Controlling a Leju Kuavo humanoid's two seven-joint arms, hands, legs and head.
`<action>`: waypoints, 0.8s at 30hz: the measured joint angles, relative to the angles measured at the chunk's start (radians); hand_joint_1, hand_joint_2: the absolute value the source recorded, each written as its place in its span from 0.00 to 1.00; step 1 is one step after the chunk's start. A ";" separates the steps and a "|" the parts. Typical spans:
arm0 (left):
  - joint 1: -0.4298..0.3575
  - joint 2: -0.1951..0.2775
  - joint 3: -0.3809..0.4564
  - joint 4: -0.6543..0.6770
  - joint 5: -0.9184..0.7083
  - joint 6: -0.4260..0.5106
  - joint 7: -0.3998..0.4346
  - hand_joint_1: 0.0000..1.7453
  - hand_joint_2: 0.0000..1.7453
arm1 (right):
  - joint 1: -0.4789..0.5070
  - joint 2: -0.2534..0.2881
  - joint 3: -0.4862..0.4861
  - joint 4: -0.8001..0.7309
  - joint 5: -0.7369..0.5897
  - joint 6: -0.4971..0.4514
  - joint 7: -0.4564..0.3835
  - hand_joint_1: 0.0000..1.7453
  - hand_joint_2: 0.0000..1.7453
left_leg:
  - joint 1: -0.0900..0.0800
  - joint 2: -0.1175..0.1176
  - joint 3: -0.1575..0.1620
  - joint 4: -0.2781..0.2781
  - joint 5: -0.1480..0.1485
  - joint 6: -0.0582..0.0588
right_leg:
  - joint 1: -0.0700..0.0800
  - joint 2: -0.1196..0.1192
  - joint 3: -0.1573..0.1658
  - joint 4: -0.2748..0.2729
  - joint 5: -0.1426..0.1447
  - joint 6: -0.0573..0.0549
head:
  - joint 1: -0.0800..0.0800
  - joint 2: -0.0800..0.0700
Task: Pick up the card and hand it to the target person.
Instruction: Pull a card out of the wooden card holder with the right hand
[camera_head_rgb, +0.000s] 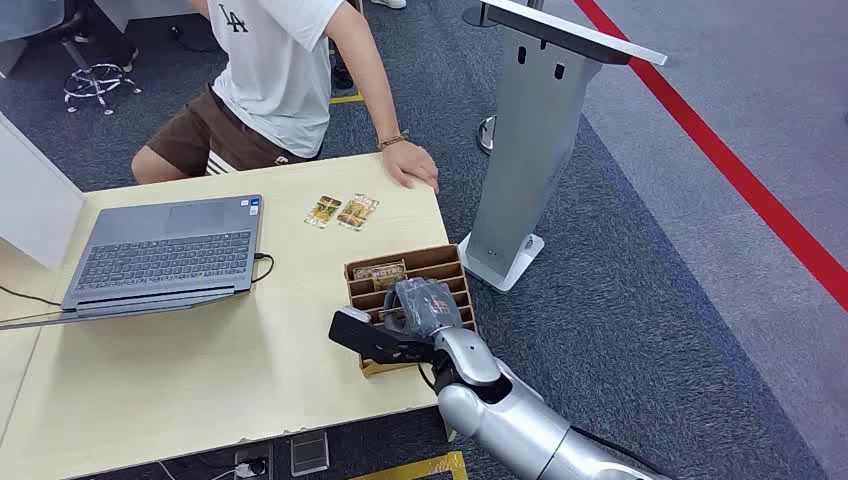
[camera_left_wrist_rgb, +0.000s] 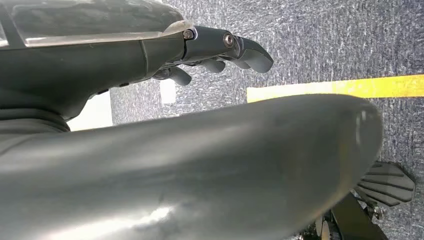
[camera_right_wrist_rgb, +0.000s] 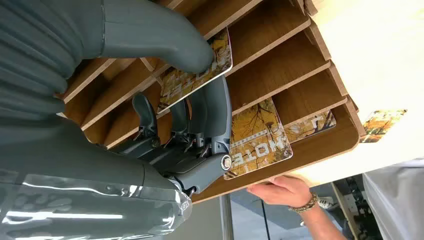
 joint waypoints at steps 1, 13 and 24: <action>0.000 0.000 0.000 0.000 0.000 0.000 0.000 0.00 0.00 | 0.000 0.000 0.000 0.000 0.000 0.000 0.000 0.81 1.00 | 0.000 0.000 0.000 0.000 0.000 0.000 | 0.000 0.000 0.000 0.000 0.000 0.000 | 0.000 0.000; 0.000 0.000 0.000 0.000 0.000 0.000 -0.002 0.00 0.75 | 0.003 -0.004 -0.004 0.002 -0.003 0.001 0.002 1.00 1.00 | 0.000 0.000 0.000 0.000 0.000 0.000 | 0.000 0.000 0.000 0.000 0.000 0.000 | 0.000 0.000; 0.000 0.001 0.000 0.000 -0.010 0.008 -0.013 0.00 1.00 | 0.002 -0.005 -0.008 0.002 -0.003 -0.008 -0.011 1.00 1.00 | 0.000 0.000 0.000 0.000 0.000 0.000 | 0.000 0.000 0.000 0.000 0.000 0.000 | 0.000 0.000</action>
